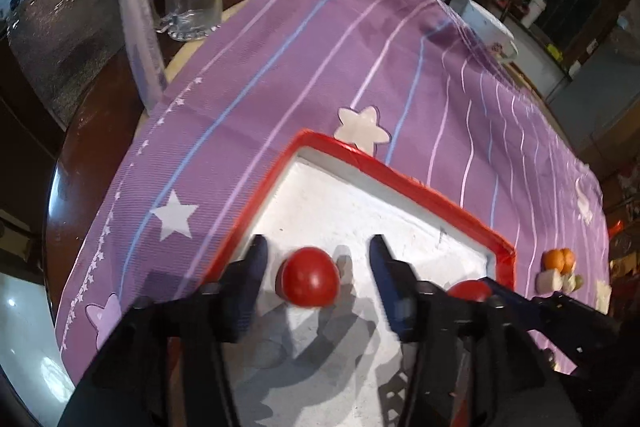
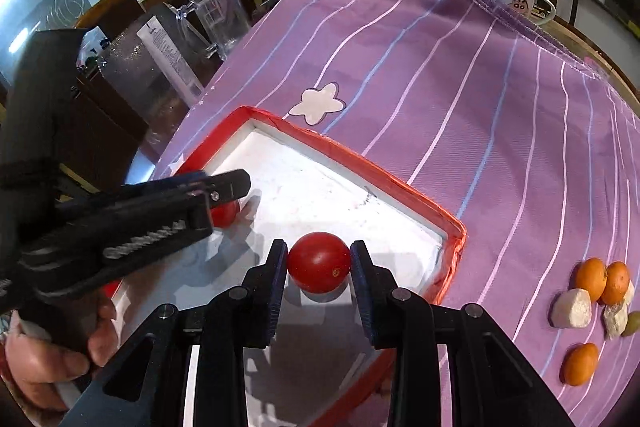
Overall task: Organize fruits
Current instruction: 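Carry both tomatoes over the red-rimmed tray and open both tools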
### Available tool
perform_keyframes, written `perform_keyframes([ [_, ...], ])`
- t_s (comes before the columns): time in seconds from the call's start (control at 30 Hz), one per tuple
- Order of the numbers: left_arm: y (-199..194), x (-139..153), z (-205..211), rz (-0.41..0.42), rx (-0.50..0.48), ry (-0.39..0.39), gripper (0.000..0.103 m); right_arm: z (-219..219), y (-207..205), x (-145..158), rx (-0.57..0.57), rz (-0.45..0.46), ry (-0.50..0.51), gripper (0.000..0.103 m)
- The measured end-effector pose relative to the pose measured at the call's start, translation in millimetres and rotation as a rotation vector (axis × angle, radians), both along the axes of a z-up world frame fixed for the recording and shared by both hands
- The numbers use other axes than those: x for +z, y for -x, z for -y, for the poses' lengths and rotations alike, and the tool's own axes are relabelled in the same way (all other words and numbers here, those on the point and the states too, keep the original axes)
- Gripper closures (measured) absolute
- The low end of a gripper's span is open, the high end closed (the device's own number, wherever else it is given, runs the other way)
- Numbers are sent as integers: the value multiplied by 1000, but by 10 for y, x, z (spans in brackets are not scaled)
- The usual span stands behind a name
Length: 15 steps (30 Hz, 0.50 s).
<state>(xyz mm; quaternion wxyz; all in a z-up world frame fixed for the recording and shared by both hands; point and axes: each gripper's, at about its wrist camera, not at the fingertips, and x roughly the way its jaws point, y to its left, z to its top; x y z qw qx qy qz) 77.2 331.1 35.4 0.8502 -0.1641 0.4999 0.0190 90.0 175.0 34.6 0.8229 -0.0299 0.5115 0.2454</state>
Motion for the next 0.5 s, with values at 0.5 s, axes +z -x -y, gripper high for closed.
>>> perform_keyframes([
  [0.5,628,428,68,81,53,68,42,1071,414,674,-156,101,-105,61],
])
